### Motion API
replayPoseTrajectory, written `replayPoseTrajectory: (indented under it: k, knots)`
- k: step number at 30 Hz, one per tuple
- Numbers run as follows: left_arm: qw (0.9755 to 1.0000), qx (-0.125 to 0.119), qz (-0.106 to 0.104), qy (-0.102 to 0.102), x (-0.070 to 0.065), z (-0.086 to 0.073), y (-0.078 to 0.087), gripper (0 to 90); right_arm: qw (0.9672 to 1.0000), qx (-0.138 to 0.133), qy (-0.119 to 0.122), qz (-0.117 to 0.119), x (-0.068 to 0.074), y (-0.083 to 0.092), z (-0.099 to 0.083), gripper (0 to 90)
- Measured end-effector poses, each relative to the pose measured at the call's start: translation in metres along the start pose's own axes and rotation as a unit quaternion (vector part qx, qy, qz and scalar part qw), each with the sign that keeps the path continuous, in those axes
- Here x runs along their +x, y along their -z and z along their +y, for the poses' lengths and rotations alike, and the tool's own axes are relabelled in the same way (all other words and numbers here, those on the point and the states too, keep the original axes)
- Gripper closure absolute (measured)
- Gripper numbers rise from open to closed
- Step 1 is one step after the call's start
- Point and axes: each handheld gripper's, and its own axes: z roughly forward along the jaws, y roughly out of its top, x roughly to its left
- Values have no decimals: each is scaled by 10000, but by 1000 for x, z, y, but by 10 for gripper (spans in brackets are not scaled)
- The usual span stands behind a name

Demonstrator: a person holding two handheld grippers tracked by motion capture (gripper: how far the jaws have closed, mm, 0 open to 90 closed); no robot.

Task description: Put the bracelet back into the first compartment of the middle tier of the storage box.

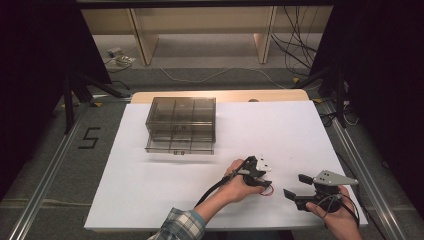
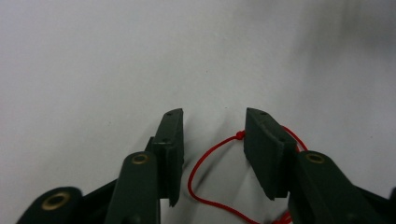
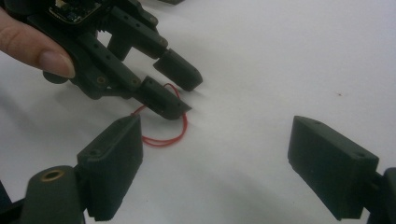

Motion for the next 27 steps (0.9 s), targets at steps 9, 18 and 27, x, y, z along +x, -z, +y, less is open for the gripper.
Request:
replayPoseTrajectory:
  k: [9, 18, 27]
  knots:
    - [10000, -3, 45, 50, -5, 0, 0, 794, 10000, -17, 16, 8, 0, 0, 0, 188]
    - [9999, -34, 81, 78, -8, 0, 1, 896, 10000, -17, 9, 3, 0, 0, 0, 188]
    - [9993, -318, 60, 181, -8, 2, 7, 897, 10000, -15, 10, -1, 0, 0, 0, 188]
